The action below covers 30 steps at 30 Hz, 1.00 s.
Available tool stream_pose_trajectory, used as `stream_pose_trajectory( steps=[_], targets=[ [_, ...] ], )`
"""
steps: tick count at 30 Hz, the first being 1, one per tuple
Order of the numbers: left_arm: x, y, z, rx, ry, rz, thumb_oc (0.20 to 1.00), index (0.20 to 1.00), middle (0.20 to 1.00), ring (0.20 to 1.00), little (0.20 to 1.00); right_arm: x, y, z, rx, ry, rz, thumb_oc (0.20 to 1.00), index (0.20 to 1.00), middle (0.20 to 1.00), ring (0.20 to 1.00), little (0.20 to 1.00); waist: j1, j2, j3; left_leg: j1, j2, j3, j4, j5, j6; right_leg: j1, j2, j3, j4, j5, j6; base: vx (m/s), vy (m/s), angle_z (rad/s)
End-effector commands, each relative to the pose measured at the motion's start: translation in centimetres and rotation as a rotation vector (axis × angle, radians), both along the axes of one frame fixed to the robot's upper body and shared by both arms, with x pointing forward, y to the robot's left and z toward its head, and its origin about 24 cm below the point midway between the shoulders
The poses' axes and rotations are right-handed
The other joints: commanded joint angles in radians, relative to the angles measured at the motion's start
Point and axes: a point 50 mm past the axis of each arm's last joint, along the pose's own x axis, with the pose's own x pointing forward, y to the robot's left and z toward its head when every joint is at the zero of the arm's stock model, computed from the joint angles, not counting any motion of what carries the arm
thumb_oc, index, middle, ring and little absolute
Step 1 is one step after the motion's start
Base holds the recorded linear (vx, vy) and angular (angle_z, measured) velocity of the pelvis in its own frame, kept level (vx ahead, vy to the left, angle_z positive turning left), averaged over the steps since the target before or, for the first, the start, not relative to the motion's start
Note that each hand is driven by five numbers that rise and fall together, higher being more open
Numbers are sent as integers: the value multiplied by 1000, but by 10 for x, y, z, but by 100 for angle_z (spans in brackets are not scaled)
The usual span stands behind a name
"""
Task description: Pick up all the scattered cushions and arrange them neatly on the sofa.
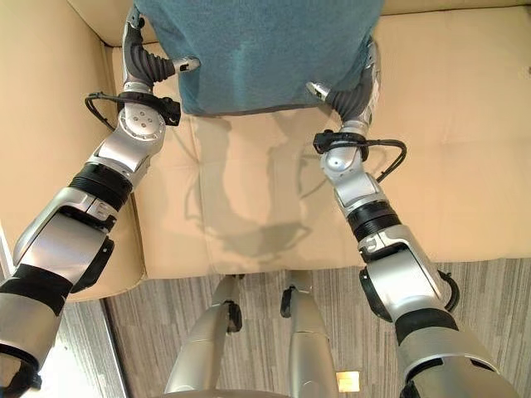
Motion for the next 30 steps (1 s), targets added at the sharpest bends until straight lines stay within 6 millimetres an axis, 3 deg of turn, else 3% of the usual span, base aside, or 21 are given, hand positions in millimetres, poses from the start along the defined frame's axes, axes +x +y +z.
stream_pose_trajectory(
  steps=[1,3,4,5,6,7,8,9,10,14,15,16,20,21,27,29,30],
  targets=[
    [-6,36,4,25,-53,62,1000,1000,1000,1000,1000,-2,-4,24,-97,-103,7,1000,1000,1000,1000,1000,12,-15,-68,20,25,-67,-33,42,-112,49,-36,-34,-2,-18,246,-20,-43,-1],
    [-12,53,-6,1,-49,84,1000,1000,1000,1000,1000,-7,-31,18,-124,-80,-53,1000,1000,1000,1000,1000,15,-17,-65,54,25,-68,-33,37,-114,87,-36,-45,-2,-22,246,-6,-57,-1],
    [-19,66,-25,-24,-33,86,1000,1000,1000,1000,1000,-16,-60,3,-152,-27,-117,1000,1000,1000,1000,1000,17,-23,-65,96,25,-65,-33,28,-115,131,-36,-53,-2,-29,245,12,-63,5],
    [-25,73,-36,-44,-30,82,1000,1000,1000,1000,1000,-23,-75,-8,-162,2,-141,1000,1000,1000,1000,1000,19,-26,-67,124,23,-63,-33,22,-115,160,-36,-57,-2,-33,245,31,-96,13],
    [-44,83,-76,-106,22,52,1000,1000,1000,1000,1000,-46,-114,-44,-206,130,-214,1000,1000,1000,1000,1000,25,-38,-74,198,19,-55,-33,6,-113,243,-37,-72,-2,-49,242,60,-100,24],
    [-63,92,-111,-133,86,37,1000,1000,1000,1000,1000,-69,-137,-79,-245,261,-245,1000,1000,1000,1000,1000,29,-49,-82,259,17,-46,-33,-7,-110,313,-37,-86,-2,-65,238,94,-108,35],
    [-83,96,-144,-150,170,25,1000,1000,1000,1000,1000,-90,-150,-106,-250,364,-261,1000,1000,1000,1000,1000,35,-57,-93,313,19,-38,-33,-21,-103,378,-38,-101,-2,-83,232,93,-63,34],
    [-93,100,-157,-150,206,32,1000,1000,1000,1000,1000,-97,-155,-113,-256,393,-263,1000,1000,1000,1000,1000,37,-60,-97,336,19,-34,-33,-27,-100,406,-39,-105,-2,-90,230,108,-49,24],
    [-118,112,-182,-165,279,53,1000,1000,1000,1000,1000,-121,-166,-137,-257,493,-273,1000,1000,1000,1000,1000,43,-67,-108,385,23,-30,-33,-39,-95,462,-42,-113,-2,-109,226,89,-35,14],
    [-170,126,-238,-241,473,105,1000,1000,1000,1000,1000,-155,-162,-181,-169,638,-227,1000,1000,1000,1000,1000,58,-71,-122,486,36,-20,-33,-59,-86,572,-46,-130,-2,-143,217,64,-28,5],
    [-191,130,-259,-223,579,122,1000,1000,1000,1000,1000,-167,-159,-197,-151,706,-194,1000,1000,1000,1000,1000,64,-72,-127,528,37,-14,-33,-63,-78,616,-46,-134,-2,-153,212,83,-20,2],
    [-223,131,-295,-237,751,154,1000,1000,1000,1000,1000,-187,-148,-231,-74,827,-136,1000,1000,1000,1000,1000,75,-74,-138,589,39,-7,-33,-83,-70,680,-39,-135,-2,-173,208,48,1,4],
    [-261,128,-338,-259,975,181,1000,1000,1000,1000,1000,-210,-130,-269,21,972,-60,1000,1000,1000,1000,1000,82,-79,-147,653,33,-4,-33,-100,-62,742,-33,-135,-2,-191,201,18,9,1],
    [-277,124,-357,-271,1088,180,1000,1000,1000,1000,1000,-224,-123,-288,36,1071,-37,1000,1000,1000,1000,1000,86,-80,-151,683,32,-3,-33,-109,-58,773,-29,-133,-2,-199,199,46,33,4],
    [-322,105,-407,-315,1401,236,1000,1000,1000,1000,1000,-263,-100,-338,129,1333,-23,1000,1000,1000,1000,1000,105,-88,-137,786,20,-5,-33,-145,-43,866,-27,-119,-2,-212,196,48,43,-7],
    [-328,103,-411,-311,1441,237,1000,1000,1000,1000,1000,-267,-99,-341,131,1359,-26,1000,1000,1000,1000,1000,109,-90,-134,798,17,-8,-33,-150,-41,874,-27,-117,-2,-213,198,23,51,-6],
    [-340,101,-418,-304,1509,248,1000,1000,1000,1000,1000,-279,-98,-349,135,1425,-39,1000,1000,1000,1000,1000,115,-94,-131,814,11,-14,-33,-157,-36,886,-29,-112,-2,-208,199,3,58,-7]
  ],
)
